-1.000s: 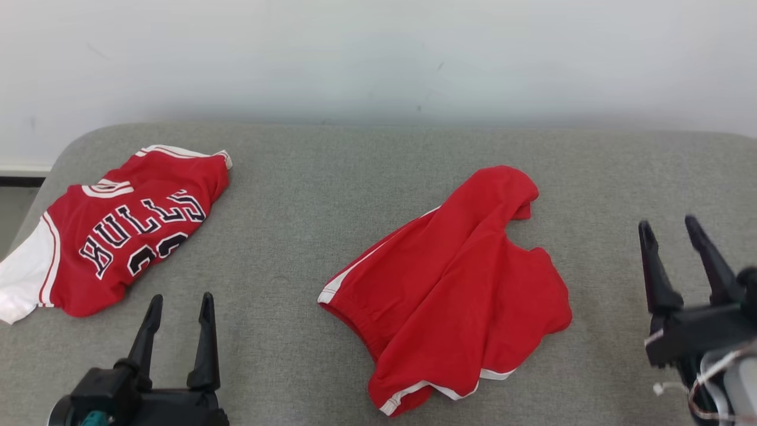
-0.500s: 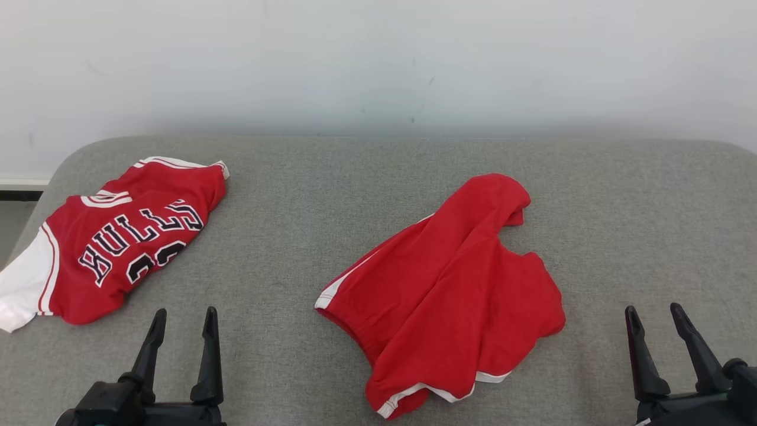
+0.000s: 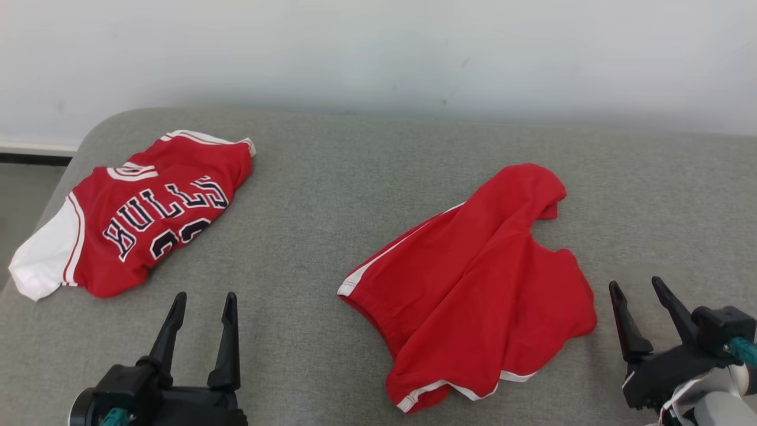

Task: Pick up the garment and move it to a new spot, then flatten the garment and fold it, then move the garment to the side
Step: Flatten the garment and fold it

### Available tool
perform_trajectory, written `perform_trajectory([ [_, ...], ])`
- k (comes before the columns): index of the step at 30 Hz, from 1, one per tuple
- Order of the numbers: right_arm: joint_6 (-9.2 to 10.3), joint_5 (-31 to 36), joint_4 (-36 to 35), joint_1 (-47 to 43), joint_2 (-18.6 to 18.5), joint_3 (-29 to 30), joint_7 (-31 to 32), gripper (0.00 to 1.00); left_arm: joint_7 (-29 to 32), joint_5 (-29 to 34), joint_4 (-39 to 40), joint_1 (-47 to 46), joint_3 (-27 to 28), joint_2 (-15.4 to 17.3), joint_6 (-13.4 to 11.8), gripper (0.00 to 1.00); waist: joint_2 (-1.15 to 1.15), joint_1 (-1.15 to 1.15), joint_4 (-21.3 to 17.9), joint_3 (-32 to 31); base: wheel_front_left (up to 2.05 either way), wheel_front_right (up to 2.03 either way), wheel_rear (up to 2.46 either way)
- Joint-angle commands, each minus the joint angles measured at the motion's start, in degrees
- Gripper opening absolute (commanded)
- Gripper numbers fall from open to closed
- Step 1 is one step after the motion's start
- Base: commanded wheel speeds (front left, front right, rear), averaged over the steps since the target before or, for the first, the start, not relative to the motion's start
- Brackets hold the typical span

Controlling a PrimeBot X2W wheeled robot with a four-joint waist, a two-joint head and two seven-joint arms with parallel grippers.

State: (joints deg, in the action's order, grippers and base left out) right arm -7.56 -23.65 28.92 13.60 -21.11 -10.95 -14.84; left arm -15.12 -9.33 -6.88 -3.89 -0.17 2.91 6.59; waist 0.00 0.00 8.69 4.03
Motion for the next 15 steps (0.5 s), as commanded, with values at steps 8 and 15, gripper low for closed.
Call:
perform_trajectory([
  [8,0.15,-1.4,14.2,7.5,-0.1,-3.5,-0.2,1.00,0.0,-0.7,-0.5,-2.2,-1.4,0.0,-0.3,1.00,0.00,0.00,3.5,3.0,0.00,0.00,0.00],
  [15,0.14,-2.7,22.5,10.4,1.9,-7.4,-0.3,1.00,0.0,-0.9,-0.6,-2.9,-1.5,0.0,-0.4,1.00,0.00,0.00,4.4,3.7,0.00,0.00,0.00],
])
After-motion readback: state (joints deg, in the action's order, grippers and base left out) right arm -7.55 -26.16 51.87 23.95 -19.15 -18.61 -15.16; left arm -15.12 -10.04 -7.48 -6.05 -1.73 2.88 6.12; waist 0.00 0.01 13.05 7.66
